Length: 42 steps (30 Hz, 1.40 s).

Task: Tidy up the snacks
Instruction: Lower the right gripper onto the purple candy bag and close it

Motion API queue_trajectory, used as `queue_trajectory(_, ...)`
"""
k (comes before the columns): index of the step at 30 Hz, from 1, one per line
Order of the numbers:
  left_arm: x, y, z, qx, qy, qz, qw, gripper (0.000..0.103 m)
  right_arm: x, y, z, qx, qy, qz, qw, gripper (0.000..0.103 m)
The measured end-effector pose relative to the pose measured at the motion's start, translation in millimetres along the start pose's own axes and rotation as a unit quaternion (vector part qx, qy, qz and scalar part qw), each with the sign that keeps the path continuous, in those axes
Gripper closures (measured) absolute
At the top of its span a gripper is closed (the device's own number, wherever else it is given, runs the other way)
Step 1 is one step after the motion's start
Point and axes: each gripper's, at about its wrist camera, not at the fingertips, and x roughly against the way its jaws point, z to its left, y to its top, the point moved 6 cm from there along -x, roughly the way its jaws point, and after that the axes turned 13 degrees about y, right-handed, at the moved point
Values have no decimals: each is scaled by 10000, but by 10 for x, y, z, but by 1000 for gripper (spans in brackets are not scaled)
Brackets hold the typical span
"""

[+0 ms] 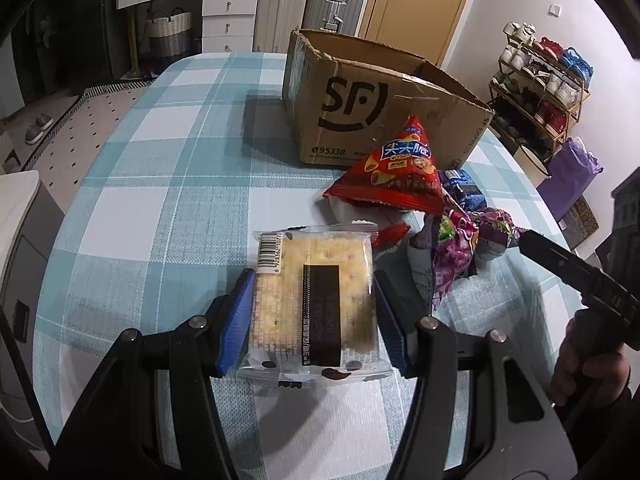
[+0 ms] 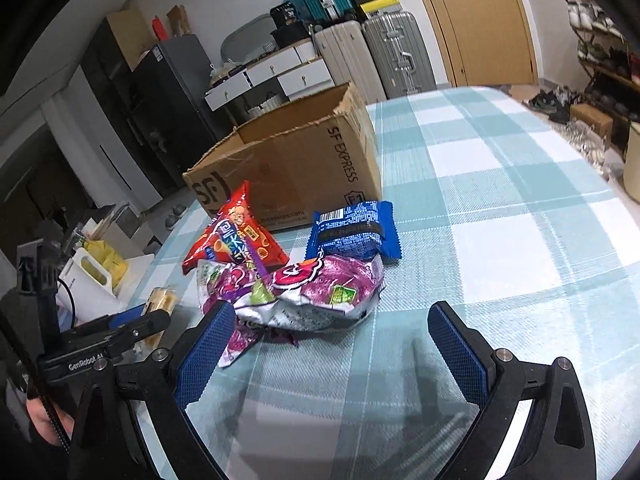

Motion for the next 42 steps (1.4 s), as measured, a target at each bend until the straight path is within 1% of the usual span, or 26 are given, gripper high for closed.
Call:
queue_trajectory(4,-34,40,2,11,-39,20,10000,48,-133,56,-59,-111,51,70,9999,4)
queue_trajectory(7,-54,80,15,3,-12,0,10000,48,-221,94,-71,-152,156,98,9997,4)
queue_trajectory(15,-95,138,18,35,-77,29,10000,48,-429,189,-90,-250,367,179,9989,5)
queue_trajectory(18,-111,142,31,52,-76,43,9999,48,-436,189,-94,-285,450,176,9984,8)
queue_trajectory(20,-125,137,38,78,-94,79,9999,48,-420,172,-70,-256,497,184,9983,14)
queue_trajectory(27,-119,126,23,82,-108,87,9999,48,-430,29,-54,-201,478,302,9982,20)
queue_trajectory(31,-77,110,15,81,-121,77,9999,48,-460,30,-15,-127,575,361,9976,31)
queue_trajectory(34,-68,106,18,81,-117,75,9999,48,-447,26,-1,-87,579,325,9978,34)
queue_trajectory(36,-57,102,15,83,-117,77,9999,48,-426,29,-16,-143,665,275,9973,38)
queue_trajectory(37,-47,105,23,86,-112,76,9999,48,-416,28,-25,-176,712,263,9970,47)
queue_trajectory(38,-33,104,28,92,-107,70,9999,48,-411,23,-39,-218,736,264,9967,66)
queue_trajectory(42,29,103,30,73,-113,39,9999,48,-402,12,-16,-215,801,266,9962,66)
